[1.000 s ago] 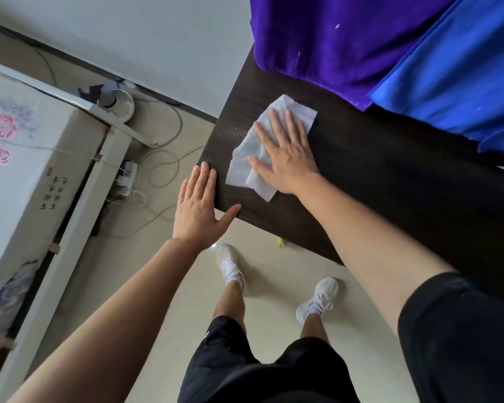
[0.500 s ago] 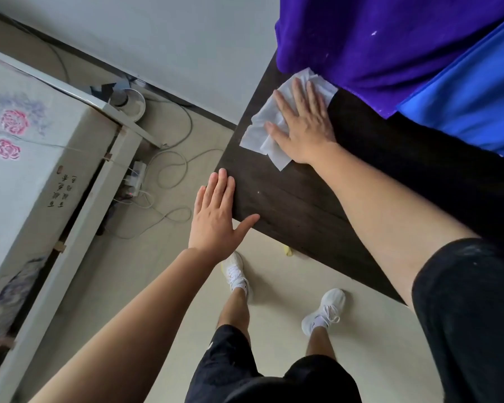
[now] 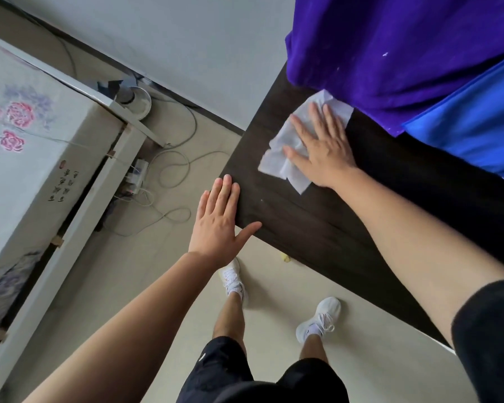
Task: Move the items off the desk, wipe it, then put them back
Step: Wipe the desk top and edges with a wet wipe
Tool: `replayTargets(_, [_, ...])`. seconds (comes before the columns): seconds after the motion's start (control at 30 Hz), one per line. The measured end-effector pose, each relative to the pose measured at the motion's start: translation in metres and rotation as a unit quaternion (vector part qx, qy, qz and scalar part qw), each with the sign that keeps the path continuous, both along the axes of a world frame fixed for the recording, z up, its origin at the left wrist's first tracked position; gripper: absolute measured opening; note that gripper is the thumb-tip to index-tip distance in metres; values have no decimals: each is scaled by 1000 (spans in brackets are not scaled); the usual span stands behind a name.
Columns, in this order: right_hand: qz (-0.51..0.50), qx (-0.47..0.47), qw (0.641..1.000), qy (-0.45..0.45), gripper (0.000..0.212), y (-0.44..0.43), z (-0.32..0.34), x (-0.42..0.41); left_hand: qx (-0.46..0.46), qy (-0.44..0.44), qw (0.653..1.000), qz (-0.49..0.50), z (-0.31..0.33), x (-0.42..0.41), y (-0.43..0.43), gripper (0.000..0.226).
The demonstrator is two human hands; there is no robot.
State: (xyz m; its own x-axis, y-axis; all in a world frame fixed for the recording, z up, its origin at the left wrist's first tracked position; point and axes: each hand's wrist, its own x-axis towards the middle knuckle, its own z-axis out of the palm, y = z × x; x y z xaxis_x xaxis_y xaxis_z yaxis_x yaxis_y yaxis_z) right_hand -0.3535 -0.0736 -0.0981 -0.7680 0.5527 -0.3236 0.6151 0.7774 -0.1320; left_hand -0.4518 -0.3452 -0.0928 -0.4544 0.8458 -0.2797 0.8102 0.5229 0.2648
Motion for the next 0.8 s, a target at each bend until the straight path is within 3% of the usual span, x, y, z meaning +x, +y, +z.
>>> replayTargets(0.13, [-43, 15, 999, 20, 80, 6, -5, -76, 10, 15, 1000, 0, -4, 0, -1, 91])
replayTargets(0.27, [2, 7, 1000, 28, 82, -16, -7, -94, 7, 11, 1000, -3, -2, 1, 0, 91])
replayTargets(0.43, [15, 23, 1000, 8, 82, -43, -7, 0, 0, 10, 1000, -13, 6, -2, 3, 92])
replayTargets(0.63, [-132, 27, 990, -43, 82, -65, -3, 129, -17, 0, 998, -57, 14, -16, 3, 88])
replayTargets(0.7, [-142, 32, 989, -37, 83, -85, -2, 134, -3, 6, 996, -90, 16, -31, 2, 77])
replayTargets(0.8, [-77, 29, 997, 1, 80, -121, -3, 98, 20, 9, 994, -110, 17, -60, -4, 65])
